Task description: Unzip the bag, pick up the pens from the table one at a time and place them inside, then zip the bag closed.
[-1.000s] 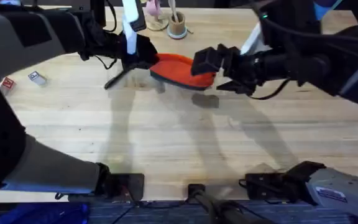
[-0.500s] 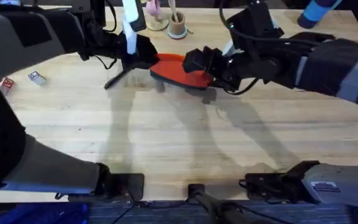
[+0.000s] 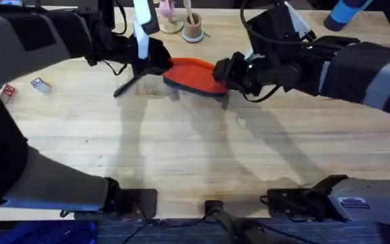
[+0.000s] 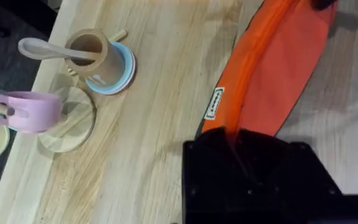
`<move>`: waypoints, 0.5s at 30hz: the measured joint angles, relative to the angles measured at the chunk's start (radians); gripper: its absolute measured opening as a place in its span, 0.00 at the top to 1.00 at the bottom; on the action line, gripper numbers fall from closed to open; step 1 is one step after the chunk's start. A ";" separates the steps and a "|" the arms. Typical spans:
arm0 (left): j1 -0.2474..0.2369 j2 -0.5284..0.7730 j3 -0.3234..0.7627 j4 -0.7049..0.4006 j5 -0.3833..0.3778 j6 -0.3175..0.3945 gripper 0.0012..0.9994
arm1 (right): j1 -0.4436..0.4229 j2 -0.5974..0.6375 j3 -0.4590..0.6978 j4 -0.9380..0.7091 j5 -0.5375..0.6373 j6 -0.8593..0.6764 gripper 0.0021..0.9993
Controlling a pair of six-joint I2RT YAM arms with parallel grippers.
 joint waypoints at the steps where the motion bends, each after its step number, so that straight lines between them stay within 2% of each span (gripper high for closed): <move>1: 0.000 0.000 0.000 0.000 0.000 0.000 0.96 | 0.000 0.000 0.000 0.000 0.002 0.000 0.76; 8: 0.000 0.000 0.000 0.000 -0.004 0.000 0.96 | 0.000 0.000 0.000 -0.001 0.010 0.001 0.95; 15: 0.000 0.000 0.000 0.000 -0.007 0.000 0.96 | 0.000 0.000 0.000 -0.001 0.002 0.000 0.97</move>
